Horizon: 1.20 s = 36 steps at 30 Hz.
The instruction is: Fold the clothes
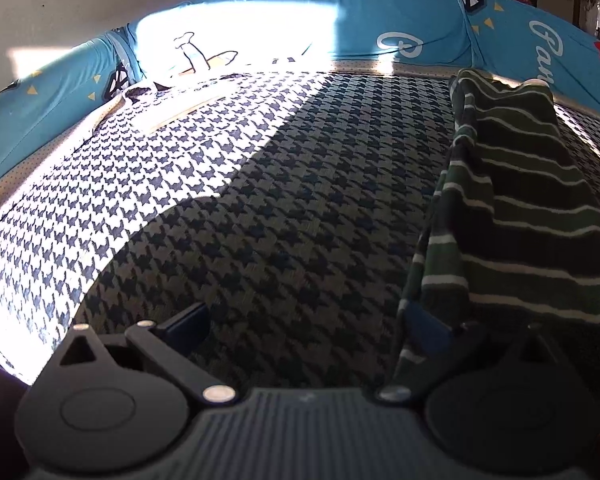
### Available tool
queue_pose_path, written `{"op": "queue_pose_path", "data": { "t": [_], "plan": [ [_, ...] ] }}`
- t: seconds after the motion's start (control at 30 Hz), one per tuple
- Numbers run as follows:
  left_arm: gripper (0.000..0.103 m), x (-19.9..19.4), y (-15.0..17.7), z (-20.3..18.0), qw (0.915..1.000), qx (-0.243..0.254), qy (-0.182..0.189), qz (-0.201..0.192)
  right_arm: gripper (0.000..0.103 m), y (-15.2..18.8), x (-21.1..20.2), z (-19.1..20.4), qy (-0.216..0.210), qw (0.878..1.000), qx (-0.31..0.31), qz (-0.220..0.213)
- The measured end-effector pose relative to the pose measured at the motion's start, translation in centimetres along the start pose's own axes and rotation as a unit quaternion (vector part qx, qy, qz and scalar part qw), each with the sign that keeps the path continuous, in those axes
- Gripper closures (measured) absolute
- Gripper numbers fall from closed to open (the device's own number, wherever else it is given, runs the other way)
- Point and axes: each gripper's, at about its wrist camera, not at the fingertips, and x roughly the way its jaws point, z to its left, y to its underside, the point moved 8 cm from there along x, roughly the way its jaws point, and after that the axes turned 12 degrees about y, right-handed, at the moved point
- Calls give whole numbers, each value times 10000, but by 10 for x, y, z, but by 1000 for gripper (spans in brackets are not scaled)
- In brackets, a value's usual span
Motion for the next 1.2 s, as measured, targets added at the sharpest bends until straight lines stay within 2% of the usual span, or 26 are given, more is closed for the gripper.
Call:
{"op": "queue_pose_path", "data": {
  "t": [0.3,0.47,0.63,0.8,1.2],
  "plan": [
    [0,-2,1,4,9999,-115,-21,53,65,16,-12,5,98,9997,-211,97],
    [0,-4,3,7,9994,-334,35,105,58,23,-18,8,118,9992,-342,190],
    [0,-12,2,-2,9997,-225,100,-17,56,30,-26,8,74,9990,-342,280],
    [0,-11,3,-14,9999,-10,108,-1,56,28,-30,5,-17,9994,-129,309],
    [0,-9,10,-15,9999,-96,117,47,56,10,-28,-5,-49,9996,67,282]
  ]
}}
